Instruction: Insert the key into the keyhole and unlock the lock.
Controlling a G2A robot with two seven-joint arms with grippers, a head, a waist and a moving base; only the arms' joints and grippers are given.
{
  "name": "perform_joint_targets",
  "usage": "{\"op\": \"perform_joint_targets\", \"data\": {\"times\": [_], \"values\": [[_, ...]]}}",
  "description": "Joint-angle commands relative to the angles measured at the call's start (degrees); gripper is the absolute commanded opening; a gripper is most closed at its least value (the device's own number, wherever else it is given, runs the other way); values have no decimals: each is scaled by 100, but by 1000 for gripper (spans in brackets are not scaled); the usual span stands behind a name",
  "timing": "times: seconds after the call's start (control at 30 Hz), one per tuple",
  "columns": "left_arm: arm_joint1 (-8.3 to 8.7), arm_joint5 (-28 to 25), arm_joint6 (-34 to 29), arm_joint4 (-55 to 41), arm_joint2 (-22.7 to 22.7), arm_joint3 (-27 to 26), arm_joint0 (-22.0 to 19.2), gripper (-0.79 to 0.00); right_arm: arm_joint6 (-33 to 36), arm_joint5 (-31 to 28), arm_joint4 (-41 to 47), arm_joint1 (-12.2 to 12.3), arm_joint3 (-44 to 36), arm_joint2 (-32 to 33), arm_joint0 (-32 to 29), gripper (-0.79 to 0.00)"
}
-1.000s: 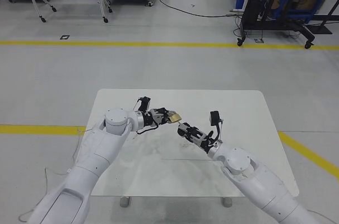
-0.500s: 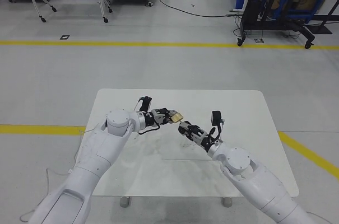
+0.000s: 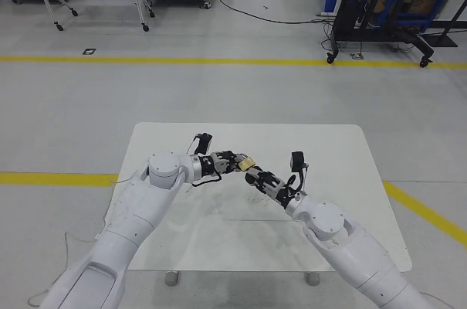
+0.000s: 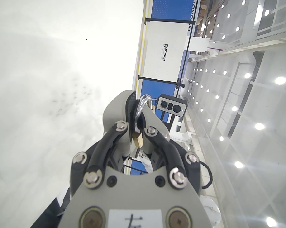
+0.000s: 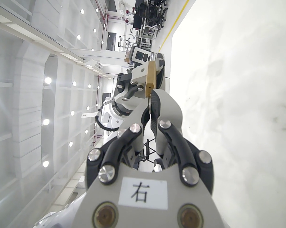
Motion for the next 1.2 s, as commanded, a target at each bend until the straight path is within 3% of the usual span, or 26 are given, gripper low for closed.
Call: {"op": "perform_joint_targets", "data": {"times": [0.0,0.2,0.53,0.67,0.73,0.83,1.0,1.17], "values": [[3,-1,26,-11,-27,10,-2,-785,-36,-33,-34,-6,-39,47,-36,0],[4,72,-7,-370,-189,65,41,-785,290,-322,50,0,-285,200,-189,0],[-52,180,-338,-1268,-382,320,42,-785,290,-322,50,0,-285,200,-189,0],[-79,427,-475,-1629,-436,522,9,-785,574,-570,782,-18,-336,352,-362,0],[-94,552,-525,-1744,-436,618,-20,-785,888,-681,1220,-25,-303,432,-427,-114],[-125,752,-658,-1997,-440,763,-68,-785,1506,-770,2124,-52,-233,507,-505,-369],[-129,385,-647,-1633,-333,767,-159,-785,2078,-148,2957,-86,75,557,-405,-449],[-92,-131,-606,-1018,-227,561,-160,-785,2052,211,3063,-122,332,582,-237,-511]]}}
